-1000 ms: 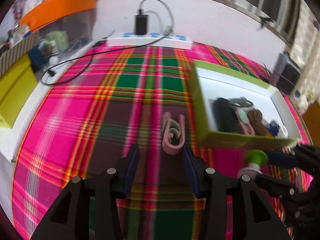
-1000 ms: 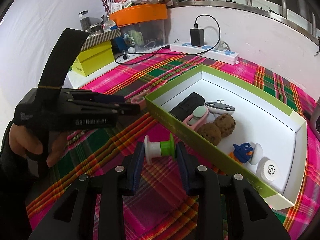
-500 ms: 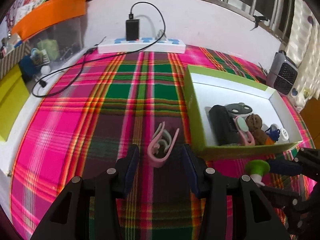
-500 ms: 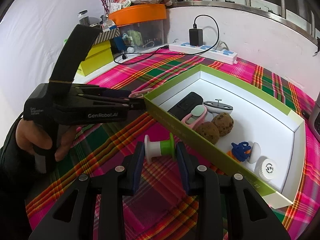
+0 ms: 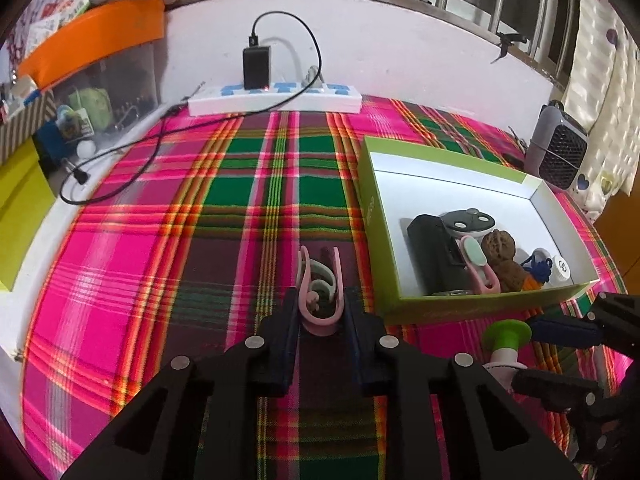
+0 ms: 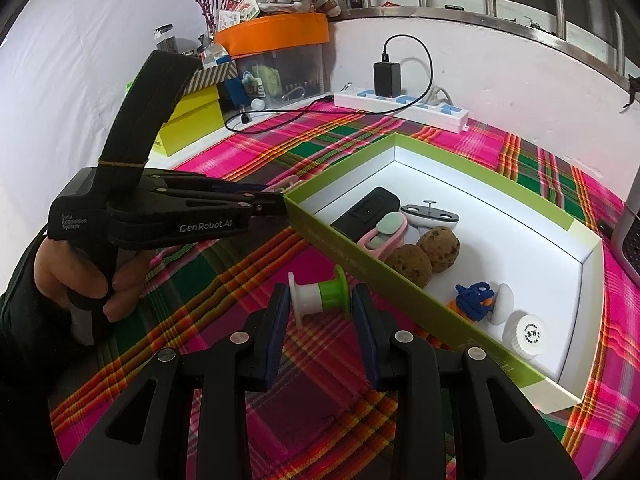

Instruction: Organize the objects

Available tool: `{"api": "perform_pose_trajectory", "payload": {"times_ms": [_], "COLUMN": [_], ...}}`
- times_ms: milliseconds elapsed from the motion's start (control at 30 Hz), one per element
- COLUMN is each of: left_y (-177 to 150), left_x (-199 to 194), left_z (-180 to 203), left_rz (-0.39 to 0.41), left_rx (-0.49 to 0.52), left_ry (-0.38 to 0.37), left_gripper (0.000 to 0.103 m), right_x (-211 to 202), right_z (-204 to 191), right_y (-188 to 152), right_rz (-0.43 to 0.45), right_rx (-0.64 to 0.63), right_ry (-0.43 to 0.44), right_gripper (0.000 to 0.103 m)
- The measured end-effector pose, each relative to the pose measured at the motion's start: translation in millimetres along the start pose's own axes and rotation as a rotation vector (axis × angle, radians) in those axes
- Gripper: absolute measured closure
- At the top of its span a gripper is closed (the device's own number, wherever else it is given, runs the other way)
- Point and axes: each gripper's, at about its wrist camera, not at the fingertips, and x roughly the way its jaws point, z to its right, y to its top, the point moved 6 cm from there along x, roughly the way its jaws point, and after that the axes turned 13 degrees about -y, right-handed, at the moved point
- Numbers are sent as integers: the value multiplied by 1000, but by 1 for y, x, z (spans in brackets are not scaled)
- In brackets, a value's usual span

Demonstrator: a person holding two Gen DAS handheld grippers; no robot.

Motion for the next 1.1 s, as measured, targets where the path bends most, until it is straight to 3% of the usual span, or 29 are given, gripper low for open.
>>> {"api": "perform_pose_trajectory", "payload": {"times_ms": [633, 900, 1100], "left_y": [2, 2, 1], "left_x": [-33, -32, -31], "left_z": [15, 14, 15], "left_rz": [95, 87, 83], "left_rx": [26, 18, 24], "left_ry": [-12, -9, -10], "left_gripper": [83, 83, 83], "right_x": [-9, -8, 6], "right_z": [-1, -4, -2], "right_y": [2, 1, 3], "right_rz": [30, 33, -10], "right_rx": [-32, -39, -30], "right_ry": [12, 60, 25], "right_gripper": [72, 59, 58]}}
